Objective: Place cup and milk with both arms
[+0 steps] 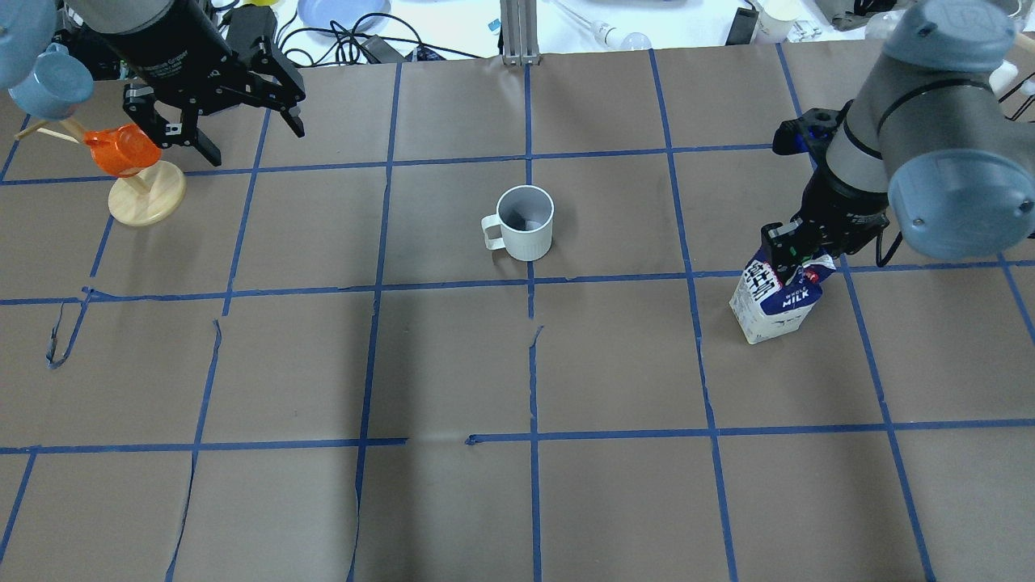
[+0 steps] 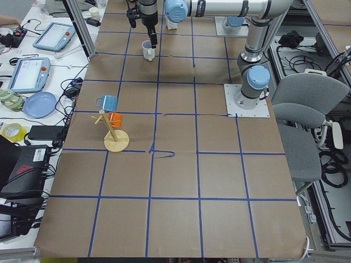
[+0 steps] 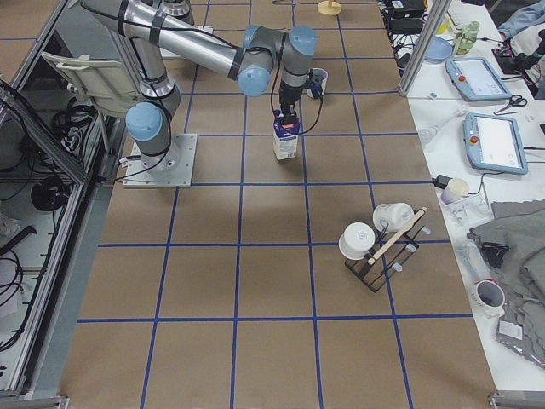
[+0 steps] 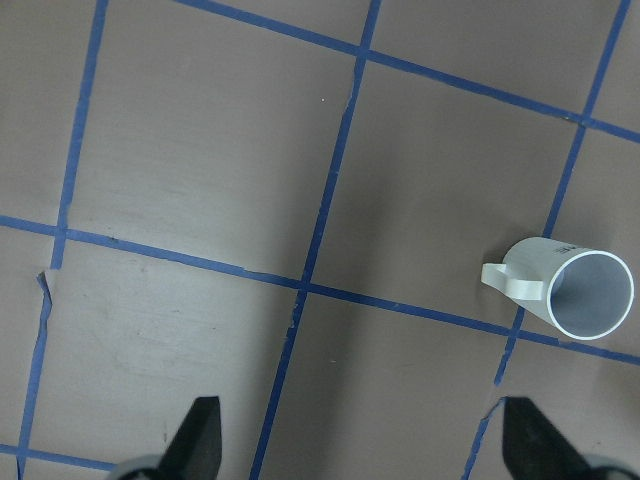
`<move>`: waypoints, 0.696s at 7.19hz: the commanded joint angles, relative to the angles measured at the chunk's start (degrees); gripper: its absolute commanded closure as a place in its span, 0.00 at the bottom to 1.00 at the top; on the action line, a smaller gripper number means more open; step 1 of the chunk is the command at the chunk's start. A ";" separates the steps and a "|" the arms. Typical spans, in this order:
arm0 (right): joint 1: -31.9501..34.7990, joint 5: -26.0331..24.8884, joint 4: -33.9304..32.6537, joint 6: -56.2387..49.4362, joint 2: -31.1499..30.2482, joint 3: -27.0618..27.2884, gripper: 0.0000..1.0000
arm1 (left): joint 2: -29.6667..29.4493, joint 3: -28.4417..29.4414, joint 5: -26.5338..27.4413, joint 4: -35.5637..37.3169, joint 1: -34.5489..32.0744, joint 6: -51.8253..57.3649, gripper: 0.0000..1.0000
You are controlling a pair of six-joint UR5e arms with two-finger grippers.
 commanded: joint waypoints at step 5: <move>15.53 6.40 -1.23 26.56 16.56 -22.69 0.92 | 3.49 -4.98 4.09 1.27 -0.71 6.46 0.00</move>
